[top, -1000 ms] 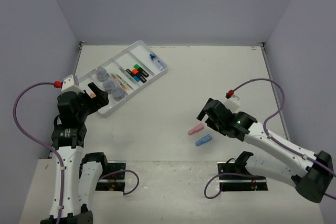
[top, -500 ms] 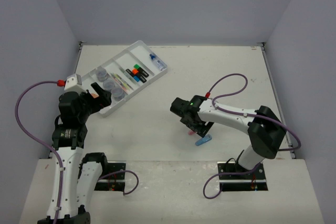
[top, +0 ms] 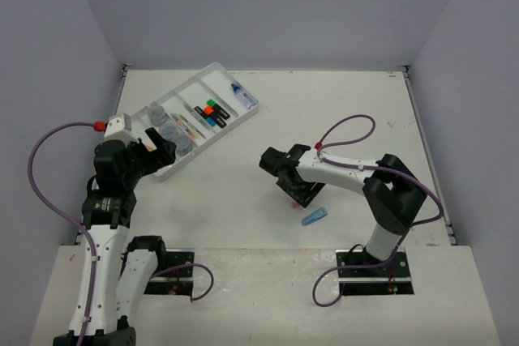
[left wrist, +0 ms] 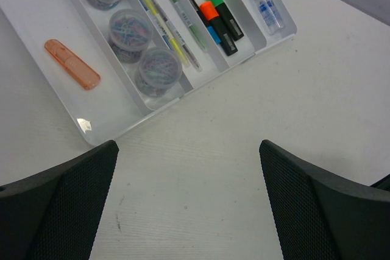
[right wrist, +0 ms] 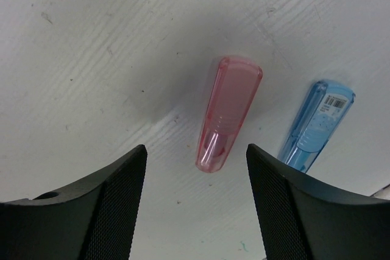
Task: Sort the stationery into containers
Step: Pick up the stationery from the center of the board.
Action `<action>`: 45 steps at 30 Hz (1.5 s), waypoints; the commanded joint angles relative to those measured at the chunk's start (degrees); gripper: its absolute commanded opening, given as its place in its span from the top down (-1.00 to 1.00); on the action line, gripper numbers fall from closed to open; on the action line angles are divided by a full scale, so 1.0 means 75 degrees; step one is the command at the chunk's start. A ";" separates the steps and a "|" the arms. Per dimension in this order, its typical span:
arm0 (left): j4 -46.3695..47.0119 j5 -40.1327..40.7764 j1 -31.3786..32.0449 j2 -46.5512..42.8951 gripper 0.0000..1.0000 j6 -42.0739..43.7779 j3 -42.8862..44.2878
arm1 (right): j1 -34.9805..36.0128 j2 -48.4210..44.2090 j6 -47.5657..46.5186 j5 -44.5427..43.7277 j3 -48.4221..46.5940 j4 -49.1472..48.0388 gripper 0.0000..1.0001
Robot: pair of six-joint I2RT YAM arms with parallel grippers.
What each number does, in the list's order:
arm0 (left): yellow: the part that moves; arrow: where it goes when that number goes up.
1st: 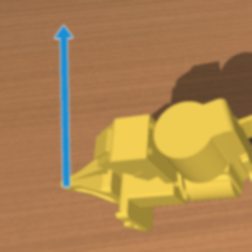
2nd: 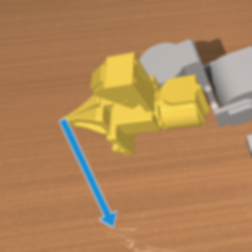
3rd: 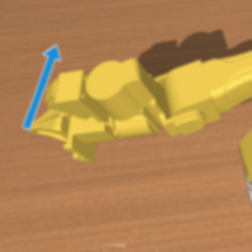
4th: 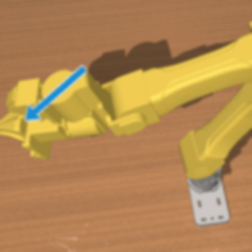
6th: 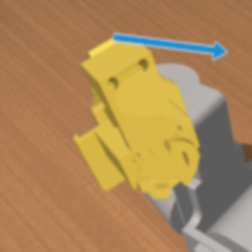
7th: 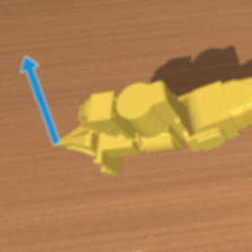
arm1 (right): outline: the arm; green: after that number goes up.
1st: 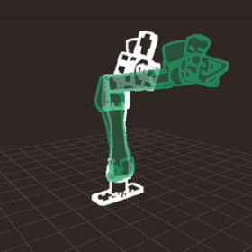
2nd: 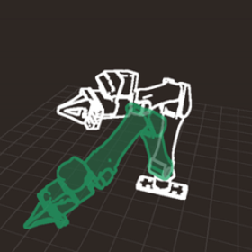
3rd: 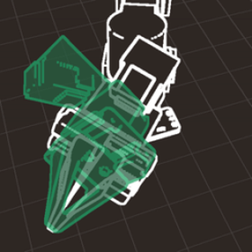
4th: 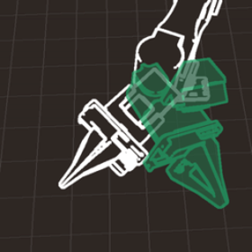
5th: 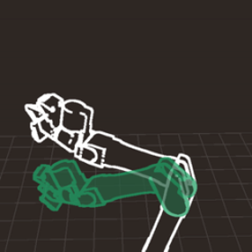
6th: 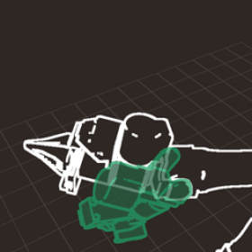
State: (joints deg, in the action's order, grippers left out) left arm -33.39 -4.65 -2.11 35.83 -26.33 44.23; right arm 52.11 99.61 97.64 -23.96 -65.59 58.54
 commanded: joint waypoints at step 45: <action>0.7710 -0.5336 0.2376 0.0525 -0.85 -0.4052 -0.2292 | 0.1794 -0.3673 -1.0871 0.1978 0.0796 -0.7746 1.00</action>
State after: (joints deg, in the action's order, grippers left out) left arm 12.45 -45.72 11.62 40.12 -52.14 24.58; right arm 65.25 73.25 19.09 -12.15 -57.91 4.12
